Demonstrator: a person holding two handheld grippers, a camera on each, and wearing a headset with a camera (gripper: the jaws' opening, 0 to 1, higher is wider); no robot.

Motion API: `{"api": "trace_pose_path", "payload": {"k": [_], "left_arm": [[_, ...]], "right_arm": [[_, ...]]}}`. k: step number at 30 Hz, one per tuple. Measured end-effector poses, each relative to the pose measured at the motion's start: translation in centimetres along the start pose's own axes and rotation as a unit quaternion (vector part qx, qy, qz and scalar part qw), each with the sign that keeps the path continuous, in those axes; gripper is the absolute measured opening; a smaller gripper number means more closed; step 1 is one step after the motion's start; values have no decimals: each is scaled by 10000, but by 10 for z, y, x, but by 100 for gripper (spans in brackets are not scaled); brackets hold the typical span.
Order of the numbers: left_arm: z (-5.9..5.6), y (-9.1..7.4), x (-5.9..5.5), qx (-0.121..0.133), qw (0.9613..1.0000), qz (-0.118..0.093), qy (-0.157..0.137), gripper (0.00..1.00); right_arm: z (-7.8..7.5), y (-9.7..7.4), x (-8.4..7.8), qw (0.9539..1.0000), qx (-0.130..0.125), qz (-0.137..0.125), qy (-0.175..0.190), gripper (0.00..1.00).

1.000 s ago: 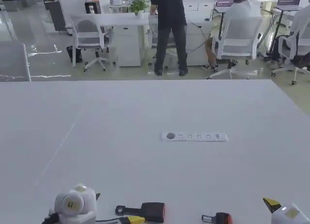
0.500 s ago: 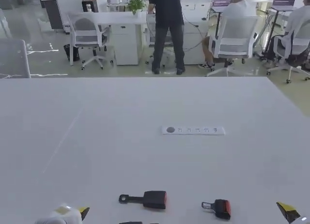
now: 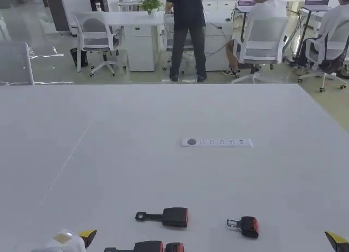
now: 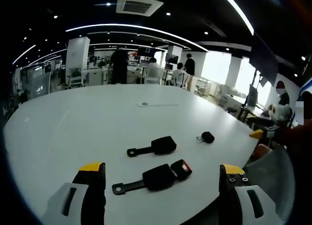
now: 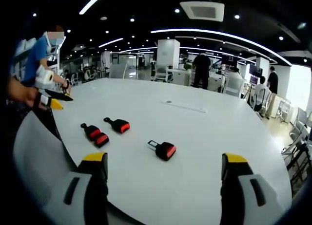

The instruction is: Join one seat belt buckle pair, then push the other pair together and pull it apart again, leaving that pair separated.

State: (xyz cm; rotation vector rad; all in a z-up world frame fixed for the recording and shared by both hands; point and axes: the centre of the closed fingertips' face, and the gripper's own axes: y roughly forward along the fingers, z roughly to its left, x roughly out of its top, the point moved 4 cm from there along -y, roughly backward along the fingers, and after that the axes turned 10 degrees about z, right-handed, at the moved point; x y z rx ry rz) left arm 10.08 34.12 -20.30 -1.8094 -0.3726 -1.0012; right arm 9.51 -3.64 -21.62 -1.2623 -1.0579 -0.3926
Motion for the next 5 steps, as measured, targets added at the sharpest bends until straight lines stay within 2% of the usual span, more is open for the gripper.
{"api": "trace_pose_path", "payload": {"k": [2,5], "left_arm": [[1,0,0,2,9999,22,112,99],[2,-2,2,6,10000,-22,27,98]], "right_arm": [[2,0,0,10000,20,9,-10,100],[2,1,0,10000,35,-11,-3,100]]}}
